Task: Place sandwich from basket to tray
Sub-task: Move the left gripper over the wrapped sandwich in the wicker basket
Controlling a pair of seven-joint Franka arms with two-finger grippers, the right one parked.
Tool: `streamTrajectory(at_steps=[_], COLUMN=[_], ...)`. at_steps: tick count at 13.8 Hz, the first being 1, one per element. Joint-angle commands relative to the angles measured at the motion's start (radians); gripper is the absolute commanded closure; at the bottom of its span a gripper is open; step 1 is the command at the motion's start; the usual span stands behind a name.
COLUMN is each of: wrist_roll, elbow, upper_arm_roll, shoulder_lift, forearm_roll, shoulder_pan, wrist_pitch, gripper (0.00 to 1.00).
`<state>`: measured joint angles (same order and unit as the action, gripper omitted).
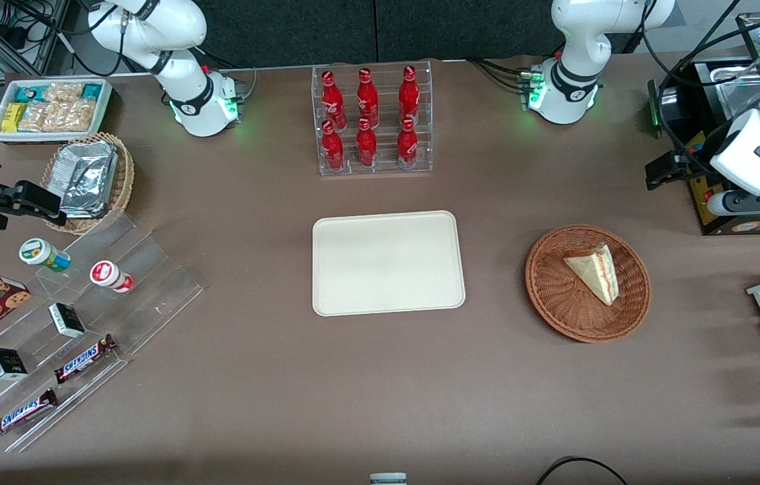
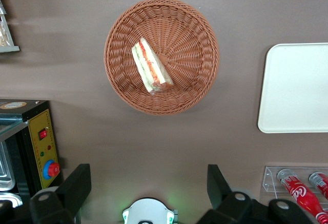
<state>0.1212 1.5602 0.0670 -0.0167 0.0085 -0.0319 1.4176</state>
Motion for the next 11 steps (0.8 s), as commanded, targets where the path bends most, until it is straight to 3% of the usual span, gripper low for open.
streamTrajectory(at_steps=[1,6,11], wrist_roll=[-0.02,-0.051,-0.037], elbow=[-0.013,0.004,0.228], upper_arm_roll=[-0.009,-0.016,-0.065], shoulder_lift=[-0.008,-0.069,-0.045], forearm_roll=[0.043,0.07,0.116], shoulder_pan=[-0.014,-0.002,-0.002], wrist_pitch=[-0.005,0.065,0.35], gripper=[0.0,0.0,0.0])
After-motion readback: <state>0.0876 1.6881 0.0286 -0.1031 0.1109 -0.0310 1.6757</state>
